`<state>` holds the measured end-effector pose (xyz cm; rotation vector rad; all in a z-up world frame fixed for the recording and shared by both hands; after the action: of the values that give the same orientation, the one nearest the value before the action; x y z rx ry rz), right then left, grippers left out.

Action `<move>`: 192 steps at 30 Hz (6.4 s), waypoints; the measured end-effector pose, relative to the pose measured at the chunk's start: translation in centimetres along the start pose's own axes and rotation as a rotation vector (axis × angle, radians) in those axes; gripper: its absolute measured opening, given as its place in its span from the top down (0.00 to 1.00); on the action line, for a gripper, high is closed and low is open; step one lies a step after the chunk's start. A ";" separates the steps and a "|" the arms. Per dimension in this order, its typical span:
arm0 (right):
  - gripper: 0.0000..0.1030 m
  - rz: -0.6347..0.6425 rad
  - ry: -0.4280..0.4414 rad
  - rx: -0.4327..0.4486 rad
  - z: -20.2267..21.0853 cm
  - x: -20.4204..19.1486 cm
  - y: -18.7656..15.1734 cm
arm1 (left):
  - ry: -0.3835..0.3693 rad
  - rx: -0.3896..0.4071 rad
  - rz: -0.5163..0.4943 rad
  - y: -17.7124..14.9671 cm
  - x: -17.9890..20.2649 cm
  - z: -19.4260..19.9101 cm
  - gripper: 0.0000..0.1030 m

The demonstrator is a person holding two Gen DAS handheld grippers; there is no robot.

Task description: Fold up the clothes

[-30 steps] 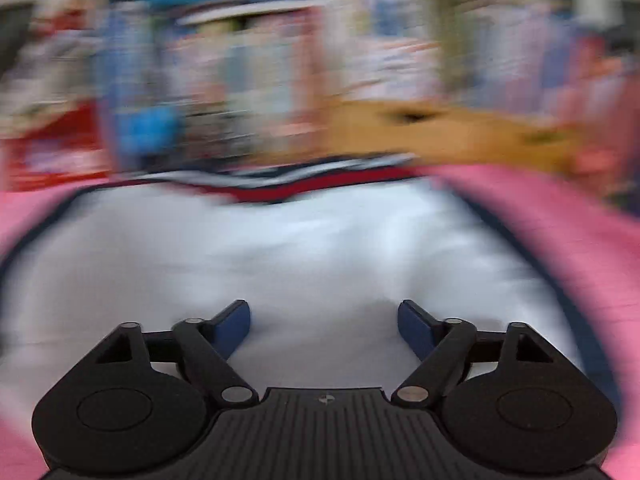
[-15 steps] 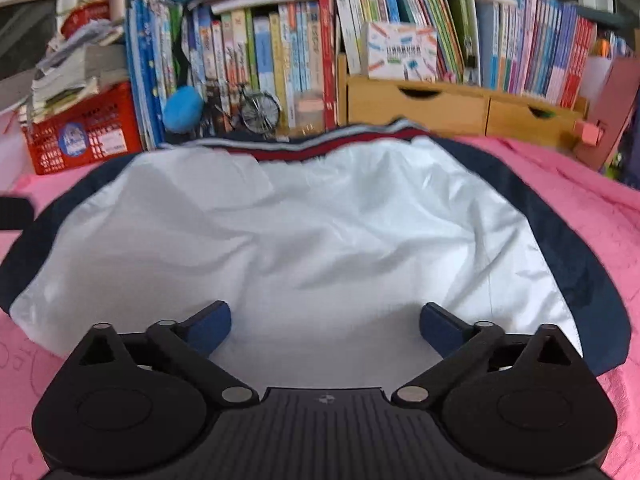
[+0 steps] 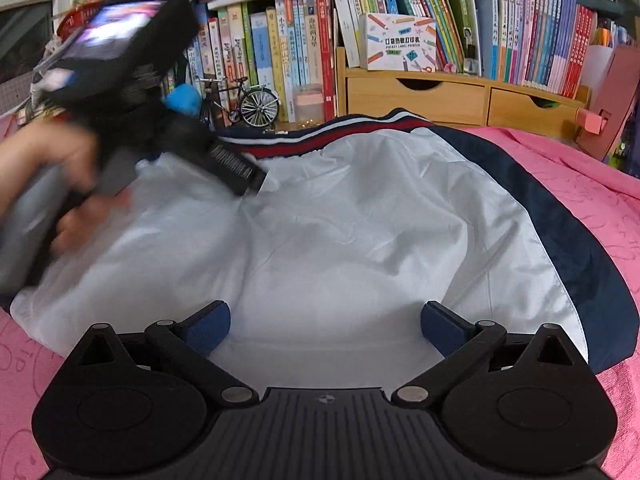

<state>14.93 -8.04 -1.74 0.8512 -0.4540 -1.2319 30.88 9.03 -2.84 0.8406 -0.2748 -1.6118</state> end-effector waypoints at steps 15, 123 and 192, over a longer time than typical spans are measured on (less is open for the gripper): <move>0.00 -0.002 0.004 -0.002 0.2 0.0 0.0 | 0.013 0.013 0.071 0.8 -0.5 -0.9 0.00; 0.00 -0.780 0.242 0.238 2.2 17.9 -1.2 | -0.181 0.228 0.115 -10.8 3.0 12.1 0.00; 0.88 0.806 -0.087 0.378 1.2 -20.9 -0.2 | -0.070 0.132 0.582 -24.3 -15.4 13.7 0.00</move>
<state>7.68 11.29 1.65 0.8050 -1.0061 -0.4384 3.48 25.31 -2.31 0.7176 -0.6204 -1.0859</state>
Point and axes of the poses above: each gripper's, at about its wrist camera, not at the fingertips, and z roughly against the way its jaws point, x to its right, y to its top, the point moved 3 cm from there along -z, roughly the way its jaws point, and after that the axes turned 6 degrees about y, right-handed, at the moved point
